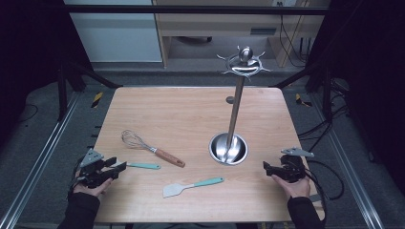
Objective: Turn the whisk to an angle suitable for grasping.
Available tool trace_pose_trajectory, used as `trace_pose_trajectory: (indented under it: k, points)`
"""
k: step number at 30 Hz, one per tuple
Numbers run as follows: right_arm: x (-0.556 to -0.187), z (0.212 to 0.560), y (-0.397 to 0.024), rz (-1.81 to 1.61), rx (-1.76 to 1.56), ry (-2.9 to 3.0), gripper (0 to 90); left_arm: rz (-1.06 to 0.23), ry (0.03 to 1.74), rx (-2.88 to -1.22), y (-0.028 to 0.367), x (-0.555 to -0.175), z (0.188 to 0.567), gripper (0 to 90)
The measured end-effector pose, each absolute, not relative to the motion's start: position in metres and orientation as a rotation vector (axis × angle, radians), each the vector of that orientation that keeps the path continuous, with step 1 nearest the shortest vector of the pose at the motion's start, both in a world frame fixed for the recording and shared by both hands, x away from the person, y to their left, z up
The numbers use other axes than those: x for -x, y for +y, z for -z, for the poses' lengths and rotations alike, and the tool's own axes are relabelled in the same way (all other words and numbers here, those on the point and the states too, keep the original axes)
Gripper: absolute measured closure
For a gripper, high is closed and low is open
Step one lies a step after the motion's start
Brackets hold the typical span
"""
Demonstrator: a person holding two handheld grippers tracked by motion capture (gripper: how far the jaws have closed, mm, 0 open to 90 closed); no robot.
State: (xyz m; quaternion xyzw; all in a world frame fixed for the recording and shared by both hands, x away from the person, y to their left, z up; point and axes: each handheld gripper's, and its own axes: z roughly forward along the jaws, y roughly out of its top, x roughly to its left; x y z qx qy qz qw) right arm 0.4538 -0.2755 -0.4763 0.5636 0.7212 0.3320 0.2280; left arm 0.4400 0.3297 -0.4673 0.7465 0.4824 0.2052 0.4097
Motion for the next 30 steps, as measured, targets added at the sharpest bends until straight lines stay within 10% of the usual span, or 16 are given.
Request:
trace_pose_trajectory:
  k: [30]
  points:
    - [-0.446,0.472,-0.269,-0.937,-1.509,2.010,29.1,-0.458,1.018,-2.051,0.294,-0.473,0.430,54.3]
